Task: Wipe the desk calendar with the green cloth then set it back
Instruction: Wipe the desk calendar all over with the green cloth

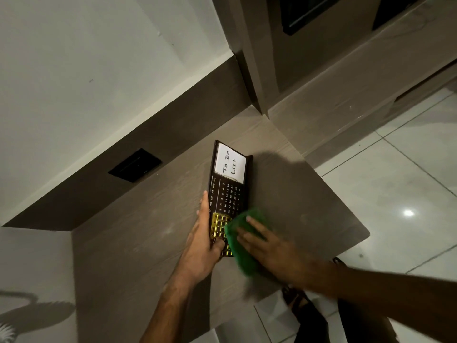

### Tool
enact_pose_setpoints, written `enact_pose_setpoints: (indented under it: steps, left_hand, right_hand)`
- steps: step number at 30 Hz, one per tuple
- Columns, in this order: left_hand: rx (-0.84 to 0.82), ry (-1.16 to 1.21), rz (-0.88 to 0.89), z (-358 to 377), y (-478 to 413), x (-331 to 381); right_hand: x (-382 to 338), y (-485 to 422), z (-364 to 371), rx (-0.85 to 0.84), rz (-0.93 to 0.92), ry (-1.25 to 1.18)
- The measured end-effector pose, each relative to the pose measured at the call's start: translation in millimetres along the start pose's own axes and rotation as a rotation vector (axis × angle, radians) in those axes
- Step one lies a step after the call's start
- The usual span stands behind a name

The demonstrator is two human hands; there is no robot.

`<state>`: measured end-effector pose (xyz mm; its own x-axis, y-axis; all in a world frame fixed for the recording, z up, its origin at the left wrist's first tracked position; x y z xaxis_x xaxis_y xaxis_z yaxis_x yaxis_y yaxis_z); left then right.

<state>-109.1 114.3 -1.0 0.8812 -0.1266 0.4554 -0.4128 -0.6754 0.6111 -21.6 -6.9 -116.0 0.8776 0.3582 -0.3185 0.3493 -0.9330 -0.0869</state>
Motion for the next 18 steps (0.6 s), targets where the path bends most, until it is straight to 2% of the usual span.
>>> enact_pose_setpoints:
  steps: [3, 6, 8, 10, 14, 18]
  left_hand:
    - [0.005, 0.004, 0.001, 0, 0, 0]
    - [0.018, -0.005, 0.010, 1, 0, 0]
    - [0.025, -0.015, 0.012, 1, -1, 0]
    - [0.035, -0.016, 0.012, 1, -1, 0]
    - [0.038, -0.002, 0.033, 0, -3, 0]
    - [0.019, 0.009, 0.026, 1, -4, -2]
  right_hand:
    - [78, -24, -34, 0.049, 0.183, 0.100]
    - [143, -38, -83, 0.249, 0.523, -0.069]
    - [144, -45, -96, 0.328, 0.588, -0.139]
    - [121, -49, -85, 0.269, 0.536, -0.093]
    - [42, -23, -28, 0.107, 0.267, 0.033]
    - [17, -1, -4, 0.087, 0.080, 0.027]
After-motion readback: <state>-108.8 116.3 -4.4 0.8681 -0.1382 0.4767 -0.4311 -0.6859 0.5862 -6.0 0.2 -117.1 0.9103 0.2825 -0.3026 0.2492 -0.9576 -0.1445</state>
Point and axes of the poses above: each hand's wrist, its own y-axis away from the middle knuckle, its own z-axis out of the palm, x = y × z, the point moved 5 cm from there along -y, towards the middle knuckle, and after that the axes turned 13 degrees about -z, right-handed, at the moved point
